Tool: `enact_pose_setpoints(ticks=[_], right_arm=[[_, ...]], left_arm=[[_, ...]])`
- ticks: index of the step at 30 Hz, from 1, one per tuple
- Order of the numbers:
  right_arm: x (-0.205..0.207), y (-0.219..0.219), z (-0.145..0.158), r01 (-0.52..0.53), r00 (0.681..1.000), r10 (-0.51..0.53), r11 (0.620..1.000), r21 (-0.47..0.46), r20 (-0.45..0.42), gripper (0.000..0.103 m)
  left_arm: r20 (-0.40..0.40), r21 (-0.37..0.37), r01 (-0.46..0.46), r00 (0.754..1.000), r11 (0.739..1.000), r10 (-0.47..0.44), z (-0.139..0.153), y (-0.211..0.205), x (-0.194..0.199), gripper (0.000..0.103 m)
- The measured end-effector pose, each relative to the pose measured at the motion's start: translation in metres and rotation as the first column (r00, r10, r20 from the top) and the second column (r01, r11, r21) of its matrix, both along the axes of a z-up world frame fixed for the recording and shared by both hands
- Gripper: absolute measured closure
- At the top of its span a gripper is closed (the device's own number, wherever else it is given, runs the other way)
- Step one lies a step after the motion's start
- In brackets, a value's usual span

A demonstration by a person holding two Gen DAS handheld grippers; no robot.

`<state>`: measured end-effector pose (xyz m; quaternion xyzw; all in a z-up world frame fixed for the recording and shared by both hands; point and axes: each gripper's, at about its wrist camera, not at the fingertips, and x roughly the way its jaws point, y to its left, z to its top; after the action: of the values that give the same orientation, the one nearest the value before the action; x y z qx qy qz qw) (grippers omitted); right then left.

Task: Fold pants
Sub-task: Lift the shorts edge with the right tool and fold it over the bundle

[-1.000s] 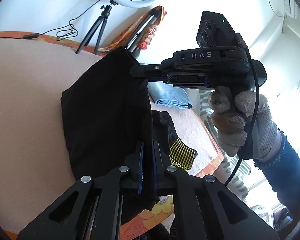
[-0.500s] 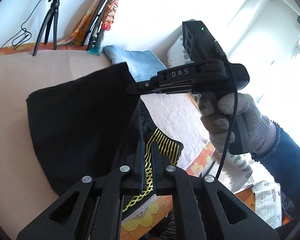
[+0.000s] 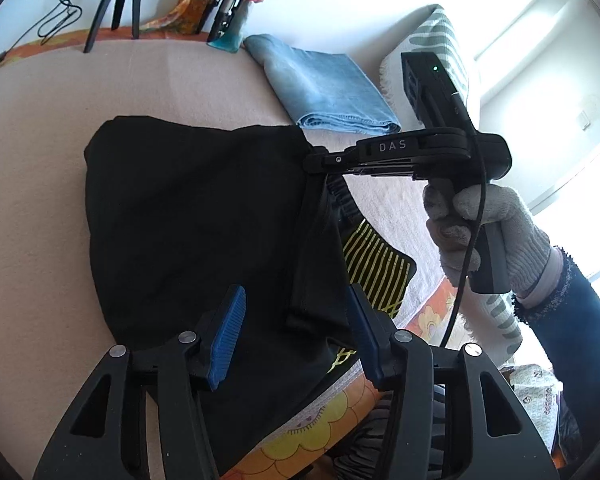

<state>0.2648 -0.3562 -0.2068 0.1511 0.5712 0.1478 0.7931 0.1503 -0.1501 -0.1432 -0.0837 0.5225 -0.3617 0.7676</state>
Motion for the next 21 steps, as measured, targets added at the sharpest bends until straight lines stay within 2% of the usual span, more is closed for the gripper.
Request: enact_pose_setpoints(ticks=[6,10,13,16,20,21], right_arm=[[0.002,-0.004,-0.006,0.012,1.000,-0.012,1.000,0.006,0.000,0.099],[0.000,-0.010,-0.004,0.019,1.000,-0.019,0.999,0.040,0.000,0.099],[-0.001,-0.019,-0.002,0.028,1.000,-0.028,0.997,0.075,0.001,0.099],[-0.004,-0.024,-0.001,0.031,1.000,-0.031,0.995,0.098,0.001,0.098],[-0.007,-0.029,-0.004,0.044,0.999,-0.041,0.984,0.172,-0.016,0.086],[-0.009,-0.029,-0.004,0.042,0.999,-0.038,0.981,0.187,-0.021,0.075]], left_arm=[[-0.070,0.031,0.060,0.996,0.998,-0.058,-0.026,-0.025,0.002,0.052],[-0.092,-0.044,0.108,0.990,0.993,-0.111,-0.031,-0.048,-0.002,0.052],[-0.055,-0.127,0.190,0.979,0.974,-0.198,-0.023,-0.070,-0.014,0.052],[-0.030,-0.146,0.233,0.970,0.961,-0.240,-0.017,-0.079,-0.022,0.052],[-0.015,-0.133,0.231,0.972,0.964,-0.235,-0.013,-0.071,-0.024,0.052],[-0.012,-0.126,0.233,0.972,0.964,-0.236,-0.010,-0.067,-0.025,0.052]])
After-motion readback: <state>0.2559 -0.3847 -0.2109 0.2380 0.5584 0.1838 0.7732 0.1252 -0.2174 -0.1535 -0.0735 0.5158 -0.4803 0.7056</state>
